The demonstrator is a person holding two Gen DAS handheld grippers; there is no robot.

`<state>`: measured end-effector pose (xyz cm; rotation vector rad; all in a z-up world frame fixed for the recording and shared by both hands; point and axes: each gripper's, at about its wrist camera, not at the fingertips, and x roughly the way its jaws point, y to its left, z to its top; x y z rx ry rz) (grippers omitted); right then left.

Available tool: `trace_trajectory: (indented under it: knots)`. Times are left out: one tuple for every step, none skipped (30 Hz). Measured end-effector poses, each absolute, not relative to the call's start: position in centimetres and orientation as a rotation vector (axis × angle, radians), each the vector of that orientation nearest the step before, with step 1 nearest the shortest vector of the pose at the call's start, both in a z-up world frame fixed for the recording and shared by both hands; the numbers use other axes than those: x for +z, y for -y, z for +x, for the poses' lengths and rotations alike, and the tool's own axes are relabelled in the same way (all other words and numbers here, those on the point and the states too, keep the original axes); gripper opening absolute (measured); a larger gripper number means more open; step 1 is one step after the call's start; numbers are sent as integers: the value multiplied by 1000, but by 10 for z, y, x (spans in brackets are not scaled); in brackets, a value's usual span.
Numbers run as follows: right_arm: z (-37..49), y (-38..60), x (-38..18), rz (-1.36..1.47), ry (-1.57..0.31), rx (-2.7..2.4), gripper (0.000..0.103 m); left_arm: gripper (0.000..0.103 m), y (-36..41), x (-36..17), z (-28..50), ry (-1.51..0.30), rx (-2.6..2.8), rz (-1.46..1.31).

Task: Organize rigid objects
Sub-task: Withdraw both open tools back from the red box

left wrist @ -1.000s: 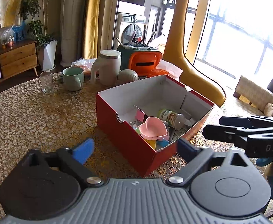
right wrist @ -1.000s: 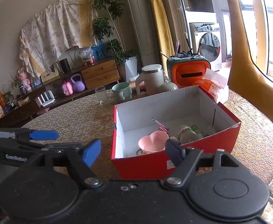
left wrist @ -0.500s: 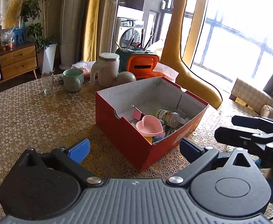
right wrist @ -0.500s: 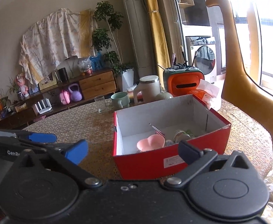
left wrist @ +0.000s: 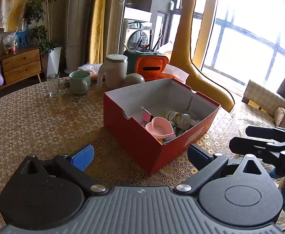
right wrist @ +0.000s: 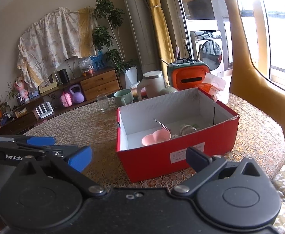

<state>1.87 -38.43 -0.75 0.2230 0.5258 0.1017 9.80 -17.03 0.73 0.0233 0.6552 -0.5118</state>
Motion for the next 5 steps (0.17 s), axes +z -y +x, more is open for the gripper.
trace_trajectory:
  knots:
    - [19, 384, -8, 226, -528, 102, 103, 103, 169, 6, 99, -660, -505, 22]
    - [19, 383, -9, 228, -531, 103, 103, 103, 168, 6, 99, -665, -498, 20]
    - [19, 383, -9, 229, -533, 104, 103, 103, 167, 5, 100, -669, -493, 16]
    - [19, 382, -9, 229, -535, 103, 103, 103, 165, 4, 101, -673, -489, 11]
    - [18, 381, -10, 228, -536, 103, 103, 103, 163, 4, 102, -677, -484, 7]
